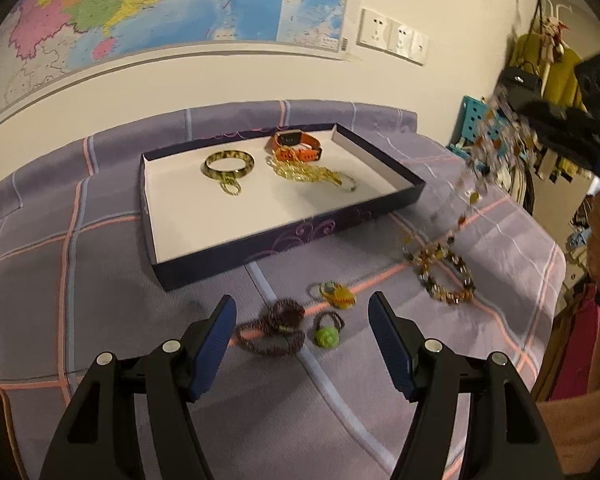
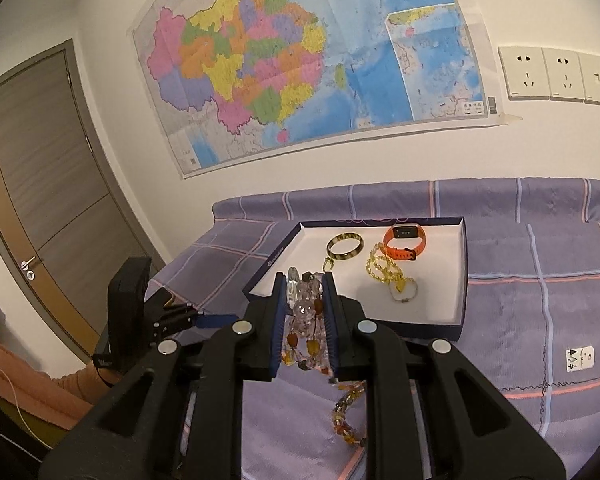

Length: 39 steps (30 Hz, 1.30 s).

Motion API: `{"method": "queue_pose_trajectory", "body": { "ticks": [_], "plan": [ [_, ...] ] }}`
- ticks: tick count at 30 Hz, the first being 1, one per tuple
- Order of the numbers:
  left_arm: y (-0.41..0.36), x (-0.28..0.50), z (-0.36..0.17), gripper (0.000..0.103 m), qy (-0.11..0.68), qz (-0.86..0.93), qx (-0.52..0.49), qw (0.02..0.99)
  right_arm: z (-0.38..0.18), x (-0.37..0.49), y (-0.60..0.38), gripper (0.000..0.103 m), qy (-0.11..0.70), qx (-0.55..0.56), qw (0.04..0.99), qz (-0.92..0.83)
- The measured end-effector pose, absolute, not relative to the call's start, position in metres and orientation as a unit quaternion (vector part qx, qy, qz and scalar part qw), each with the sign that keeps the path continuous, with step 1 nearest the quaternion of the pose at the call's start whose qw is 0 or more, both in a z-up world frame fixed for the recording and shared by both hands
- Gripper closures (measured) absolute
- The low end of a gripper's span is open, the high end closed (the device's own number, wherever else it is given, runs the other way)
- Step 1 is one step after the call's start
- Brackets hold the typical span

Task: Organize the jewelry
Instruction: 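Grasp the long multicolour bead necklace with the right tool and lift it, then grasp the yellow pendant with the left tool while the right tool holds the bead necklace up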

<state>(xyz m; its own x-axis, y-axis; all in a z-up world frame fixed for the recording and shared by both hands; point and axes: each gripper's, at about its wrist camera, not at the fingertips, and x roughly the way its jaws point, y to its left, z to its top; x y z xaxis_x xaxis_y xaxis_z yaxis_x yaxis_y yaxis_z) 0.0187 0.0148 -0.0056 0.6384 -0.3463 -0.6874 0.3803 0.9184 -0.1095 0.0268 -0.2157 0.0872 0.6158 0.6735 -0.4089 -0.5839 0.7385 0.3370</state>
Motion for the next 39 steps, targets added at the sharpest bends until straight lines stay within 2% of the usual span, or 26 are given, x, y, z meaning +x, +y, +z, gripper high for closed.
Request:
{"method": "queue_pose_trajectory", "body": {
  "ticks": [16,23,34,35,39],
  "plan": [
    [0.012,0.013,-0.019,0.038,0.387,-0.21,0.039,0.897,0.072,0.034,-0.203,0.085,0.283,0.089,0.885,0.36],
    [0.027,0.025,-0.022,0.046,0.398,-0.183,0.028,0.899,0.067,0.035,-0.198,0.085,0.292,0.089,0.879,0.367],
    [0.023,0.036,-0.032,0.046,0.421,-0.173,0.053,0.889,0.061,0.039,-0.196,0.085,0.302,0.09,0.874,0.37],
    [0.022,0.036,-0.033,0.048,0.421,-0.171,0.056,0.889,0.061,0.039,-0.195,0.085,0.302,0.09,0.874,0.37],
    [0.017,0.036,-0.032,0.071,0.419,-0.165,0.071,0.89,0.059,0.039,-0.195,0.085,0.304,0.092,0.873,0.369]
  ]
}}
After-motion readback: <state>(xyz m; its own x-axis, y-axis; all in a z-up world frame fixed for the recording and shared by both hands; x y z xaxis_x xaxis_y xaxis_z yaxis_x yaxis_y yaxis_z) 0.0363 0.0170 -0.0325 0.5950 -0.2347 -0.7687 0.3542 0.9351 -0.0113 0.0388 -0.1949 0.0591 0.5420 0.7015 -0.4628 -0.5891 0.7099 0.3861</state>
